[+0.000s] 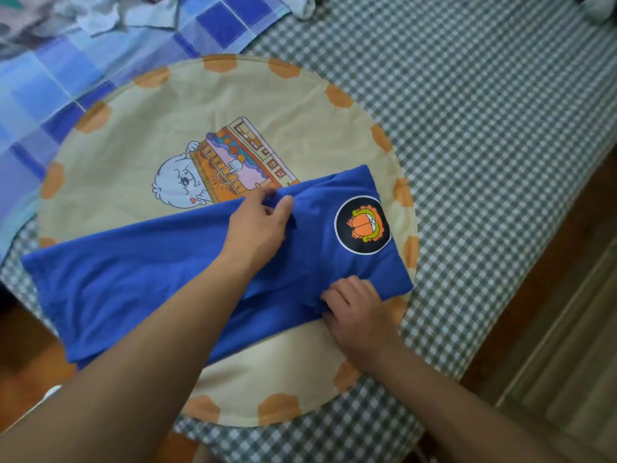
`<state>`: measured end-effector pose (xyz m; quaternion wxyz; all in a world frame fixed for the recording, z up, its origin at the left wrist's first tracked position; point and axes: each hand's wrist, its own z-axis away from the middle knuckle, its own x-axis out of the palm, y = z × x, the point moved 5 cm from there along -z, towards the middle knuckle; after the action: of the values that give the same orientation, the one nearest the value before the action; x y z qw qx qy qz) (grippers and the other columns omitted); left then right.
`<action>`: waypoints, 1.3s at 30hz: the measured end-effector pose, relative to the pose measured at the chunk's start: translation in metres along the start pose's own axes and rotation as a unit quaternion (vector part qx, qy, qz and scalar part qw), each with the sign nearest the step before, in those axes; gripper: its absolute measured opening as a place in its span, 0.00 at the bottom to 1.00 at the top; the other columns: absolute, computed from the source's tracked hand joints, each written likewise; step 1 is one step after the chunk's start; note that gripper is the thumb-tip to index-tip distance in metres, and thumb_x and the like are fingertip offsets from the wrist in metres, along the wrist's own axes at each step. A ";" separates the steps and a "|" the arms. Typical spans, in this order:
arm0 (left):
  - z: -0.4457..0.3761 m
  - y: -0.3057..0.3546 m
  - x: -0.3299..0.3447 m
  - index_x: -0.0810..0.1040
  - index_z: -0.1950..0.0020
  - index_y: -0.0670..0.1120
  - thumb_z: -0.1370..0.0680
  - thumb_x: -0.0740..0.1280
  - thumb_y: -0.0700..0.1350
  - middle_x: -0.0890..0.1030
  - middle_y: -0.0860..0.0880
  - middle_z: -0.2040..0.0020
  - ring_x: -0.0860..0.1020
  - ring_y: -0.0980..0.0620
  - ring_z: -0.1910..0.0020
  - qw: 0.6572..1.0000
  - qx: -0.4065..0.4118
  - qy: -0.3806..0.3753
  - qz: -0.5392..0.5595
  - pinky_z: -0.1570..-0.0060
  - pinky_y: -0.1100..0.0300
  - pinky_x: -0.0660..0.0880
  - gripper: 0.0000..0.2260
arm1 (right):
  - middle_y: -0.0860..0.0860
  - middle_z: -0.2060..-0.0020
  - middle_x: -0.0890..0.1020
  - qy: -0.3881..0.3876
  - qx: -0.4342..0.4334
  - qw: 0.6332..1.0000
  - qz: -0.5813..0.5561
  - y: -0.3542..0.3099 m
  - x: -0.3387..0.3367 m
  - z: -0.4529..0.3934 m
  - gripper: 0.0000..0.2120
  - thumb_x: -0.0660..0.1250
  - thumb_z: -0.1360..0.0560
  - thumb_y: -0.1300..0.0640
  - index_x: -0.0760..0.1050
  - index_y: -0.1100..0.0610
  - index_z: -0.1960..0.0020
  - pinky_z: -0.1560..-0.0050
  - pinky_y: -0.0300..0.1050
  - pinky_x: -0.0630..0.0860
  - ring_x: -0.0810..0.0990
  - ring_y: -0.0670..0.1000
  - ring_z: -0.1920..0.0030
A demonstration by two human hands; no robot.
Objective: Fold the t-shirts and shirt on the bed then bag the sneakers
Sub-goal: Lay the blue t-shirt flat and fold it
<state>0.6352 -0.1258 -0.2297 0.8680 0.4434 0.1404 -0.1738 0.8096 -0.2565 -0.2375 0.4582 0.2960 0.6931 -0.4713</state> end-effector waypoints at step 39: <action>0.111 -0.269 -0.190 0.50 0.16 0.50 0.14 0.53 0.59 0.54 0.46 0.18 0.52 0.43 0.19 0.946 -0.240 0.199 -0.090 0.23 0.41 0.51 0.29 | 0.52 0.18 0.45 -0.193 0.030 0.966 0.170 0.005 0.058 -0.123 0.34 0.41 0.18 0.35 0.47 0.51 0.17 0.20 0.62 0.45 0.40 0.56 0.18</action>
<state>0.3596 -0.3296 -0.2850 0.8842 0.2328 0.3867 -0.1204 0.7462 -0.1423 -0.2754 0.6473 0.3267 0.5165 -0.4556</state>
